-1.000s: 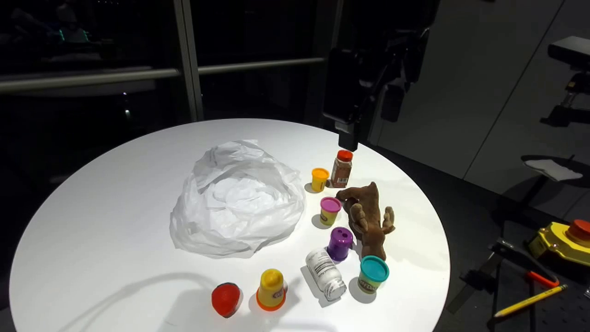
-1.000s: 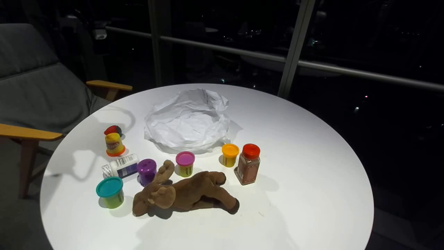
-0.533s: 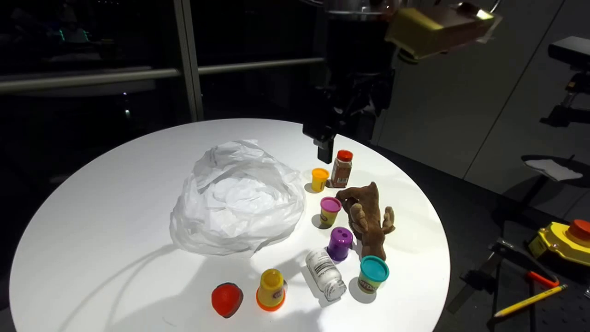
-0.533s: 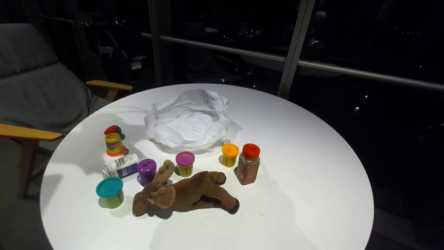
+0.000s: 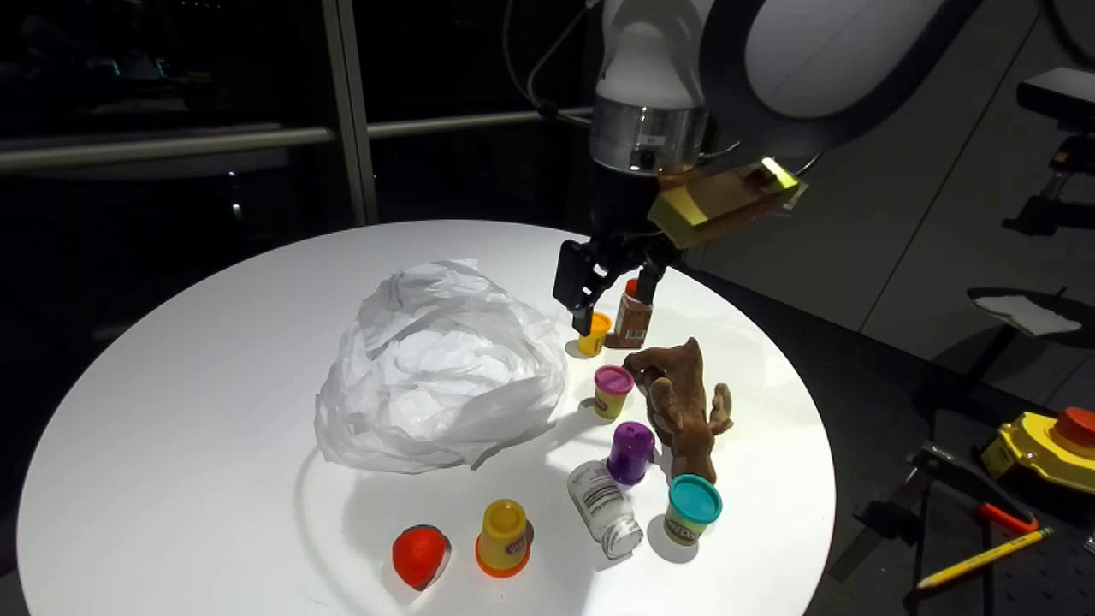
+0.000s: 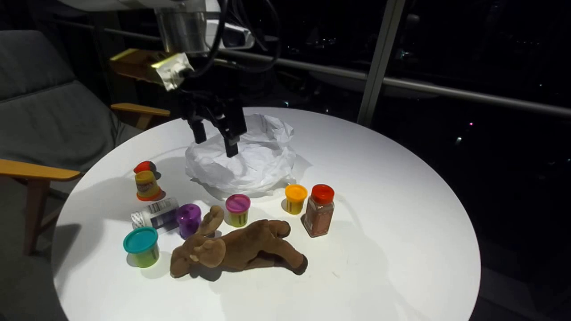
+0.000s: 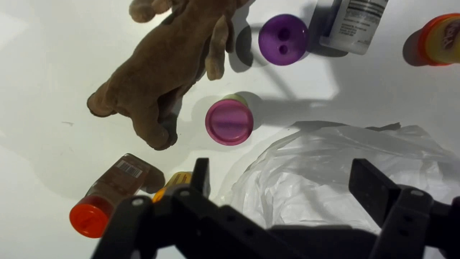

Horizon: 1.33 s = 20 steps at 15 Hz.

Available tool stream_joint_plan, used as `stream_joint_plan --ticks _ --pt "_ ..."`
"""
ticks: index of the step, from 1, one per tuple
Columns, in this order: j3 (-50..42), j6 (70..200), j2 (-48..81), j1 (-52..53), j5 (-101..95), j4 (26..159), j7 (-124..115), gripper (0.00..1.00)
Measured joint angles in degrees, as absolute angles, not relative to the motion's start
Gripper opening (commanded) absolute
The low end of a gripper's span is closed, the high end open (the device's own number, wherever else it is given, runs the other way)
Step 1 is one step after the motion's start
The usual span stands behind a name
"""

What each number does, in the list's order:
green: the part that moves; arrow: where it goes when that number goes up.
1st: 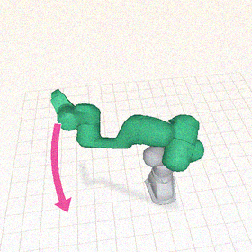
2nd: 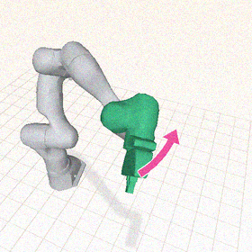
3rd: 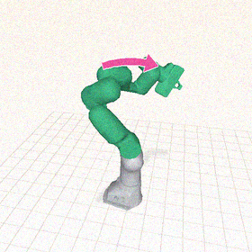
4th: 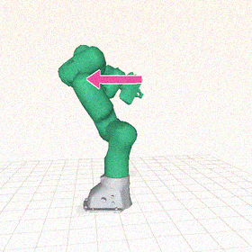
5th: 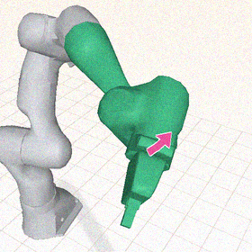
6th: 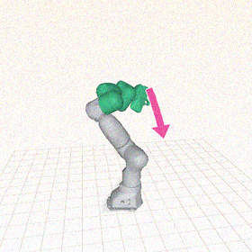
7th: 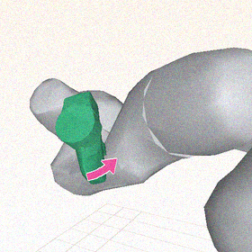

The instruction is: Put all the objects in the plastic bag

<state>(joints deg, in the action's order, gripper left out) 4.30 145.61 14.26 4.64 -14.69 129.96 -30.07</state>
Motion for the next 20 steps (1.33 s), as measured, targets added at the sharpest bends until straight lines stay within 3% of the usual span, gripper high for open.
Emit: stream_joint_plan --ticks 7,20 --pt "-2.65 154.15 25.65 7.82 -14.68 123.27 -29.52 1.00" --pt "-6.39 146.93 36.50 7.66 -15.24 107.56 -7.51 1.00"
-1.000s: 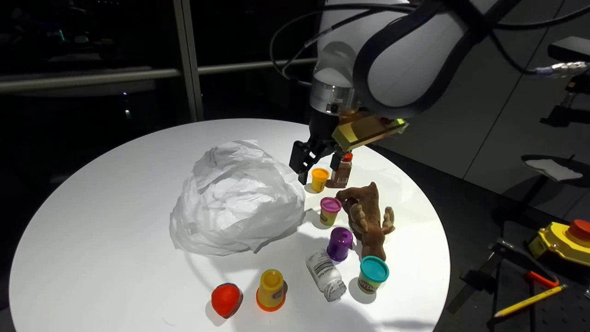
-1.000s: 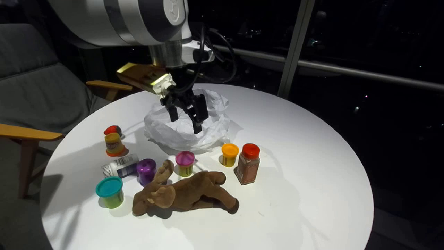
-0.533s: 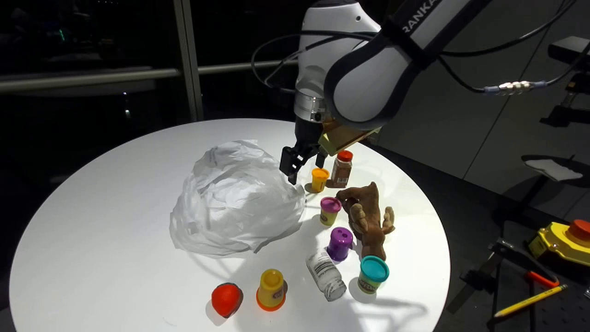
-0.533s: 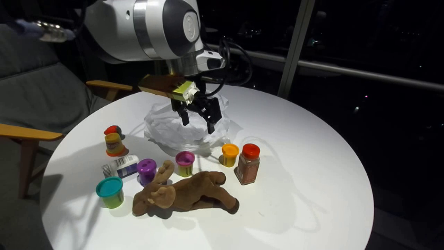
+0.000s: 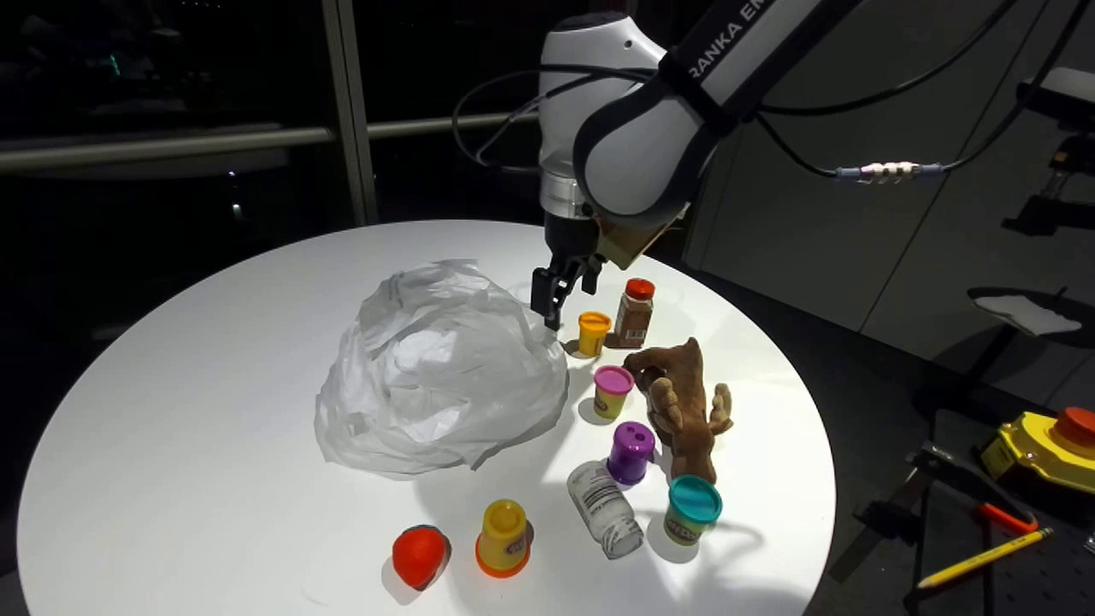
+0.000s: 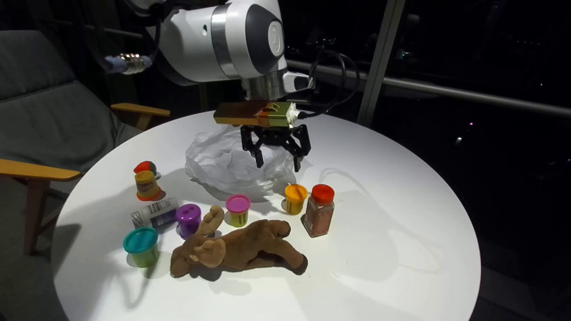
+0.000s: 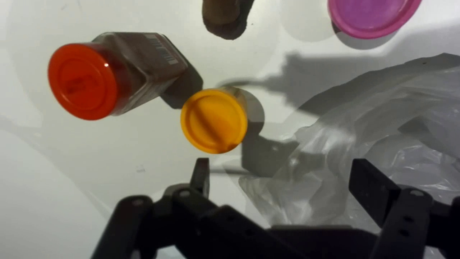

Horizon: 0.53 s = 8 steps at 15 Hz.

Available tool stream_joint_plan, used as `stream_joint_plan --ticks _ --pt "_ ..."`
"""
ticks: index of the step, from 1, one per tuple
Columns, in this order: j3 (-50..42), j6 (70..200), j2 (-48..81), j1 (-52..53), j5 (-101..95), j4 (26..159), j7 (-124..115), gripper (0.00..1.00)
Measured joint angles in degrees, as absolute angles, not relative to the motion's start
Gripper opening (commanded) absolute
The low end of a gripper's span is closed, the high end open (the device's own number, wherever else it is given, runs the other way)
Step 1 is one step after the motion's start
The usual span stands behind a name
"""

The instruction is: Put all the objects in the plastic bag

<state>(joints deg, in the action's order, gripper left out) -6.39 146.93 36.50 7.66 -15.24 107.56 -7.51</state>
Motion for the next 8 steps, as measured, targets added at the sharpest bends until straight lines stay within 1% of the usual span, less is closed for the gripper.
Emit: stream_joint_plan --ticks 8 --pt "-6.81 145.32 39.84 4.65 -16.04 104.15 0.38 1.00"
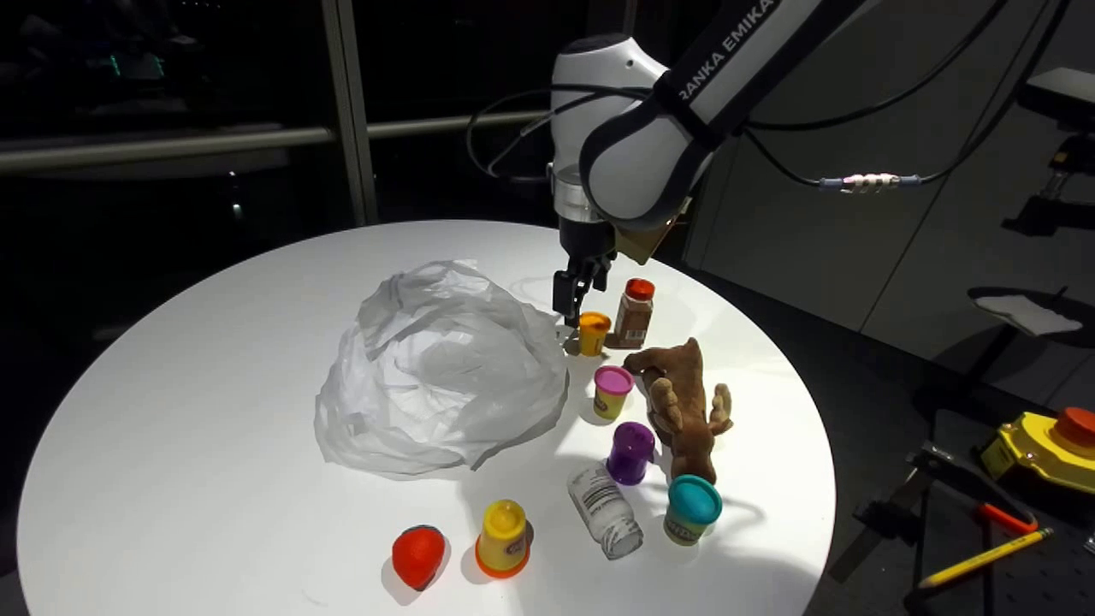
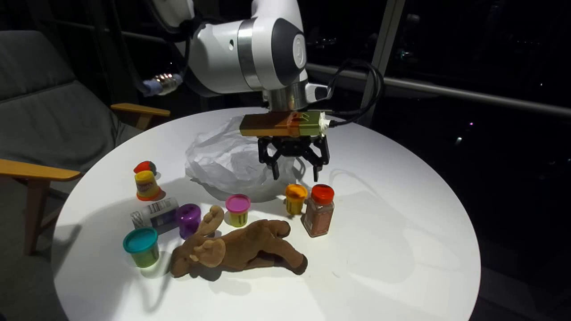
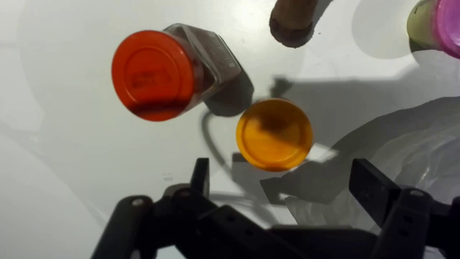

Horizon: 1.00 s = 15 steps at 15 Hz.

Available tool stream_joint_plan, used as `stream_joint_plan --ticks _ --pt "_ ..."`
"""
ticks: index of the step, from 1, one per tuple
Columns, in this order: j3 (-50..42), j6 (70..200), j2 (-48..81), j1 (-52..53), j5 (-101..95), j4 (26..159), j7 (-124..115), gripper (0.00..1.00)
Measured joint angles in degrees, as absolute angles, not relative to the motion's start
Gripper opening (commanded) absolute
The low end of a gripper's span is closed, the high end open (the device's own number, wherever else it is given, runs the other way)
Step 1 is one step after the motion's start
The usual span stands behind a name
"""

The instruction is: Put all the objects in the plastic bag

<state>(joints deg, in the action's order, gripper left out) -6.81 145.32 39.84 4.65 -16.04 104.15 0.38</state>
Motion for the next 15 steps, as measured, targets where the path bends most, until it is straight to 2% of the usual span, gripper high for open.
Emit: stream_joint_plan --ticks 4,5,6,11,12,15 --pt "-6.66 144.16 42.79 3.73 -16.04 102.23 2.59 1.00" --pt "-6.57 143.68 43.41 3.49 -16.04 101.64 3.08 0.90" --pt "-6.44 143.03 43.91 3.26 -16.04 101.06 3.57 0.73" --pt "-5.23 140.10 44.83 2.31 -16.01 98.84 5.71 0.33" --pt "-4.99 139.64 44.82 2.20 -16.01 98.65 5.95 0.28" --pt "-4.75 137.73 44.81 2.23 -16.01 98.21 6.16 0.28"
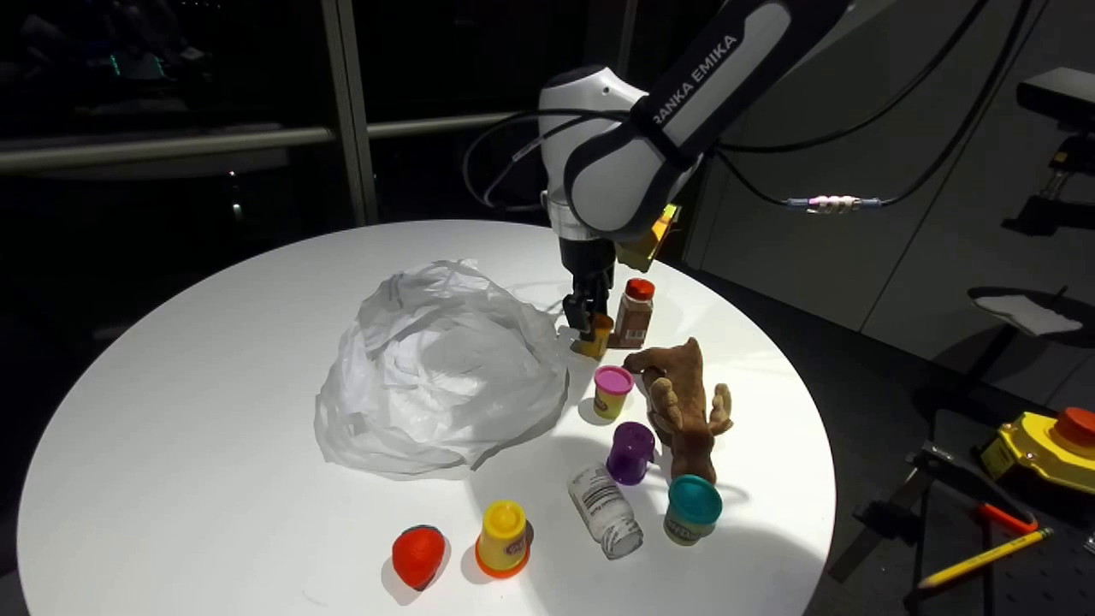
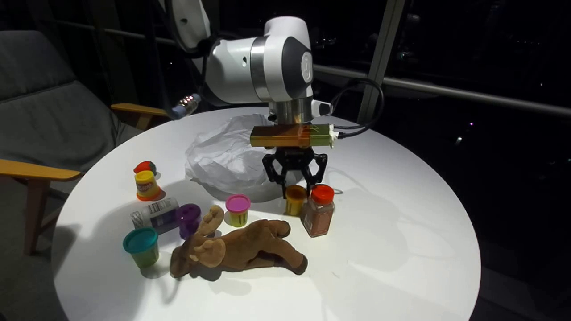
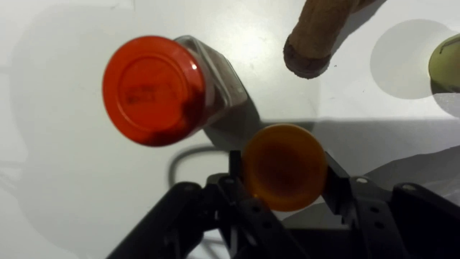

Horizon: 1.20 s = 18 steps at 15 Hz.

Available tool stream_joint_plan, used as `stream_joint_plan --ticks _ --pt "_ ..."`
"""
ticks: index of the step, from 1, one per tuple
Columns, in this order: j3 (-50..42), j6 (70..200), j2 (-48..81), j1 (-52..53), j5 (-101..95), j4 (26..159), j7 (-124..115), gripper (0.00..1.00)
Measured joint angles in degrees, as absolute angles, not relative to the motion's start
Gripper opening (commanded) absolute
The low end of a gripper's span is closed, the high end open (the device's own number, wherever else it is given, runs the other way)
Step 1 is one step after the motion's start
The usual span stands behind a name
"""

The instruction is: Put all the objects in the plastic bag

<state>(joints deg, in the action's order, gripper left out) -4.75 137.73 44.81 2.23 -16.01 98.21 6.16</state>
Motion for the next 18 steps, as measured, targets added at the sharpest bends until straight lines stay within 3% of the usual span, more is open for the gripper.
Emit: stream_joint_plan --ticks 11,18 --pt "-3.39 135.88 35.05 11.43 -19.21 98.64 0.17 0.28" --pt "-2.24 138.65 41.25 17.51 -20.55 94.64 -9.96 0.28"
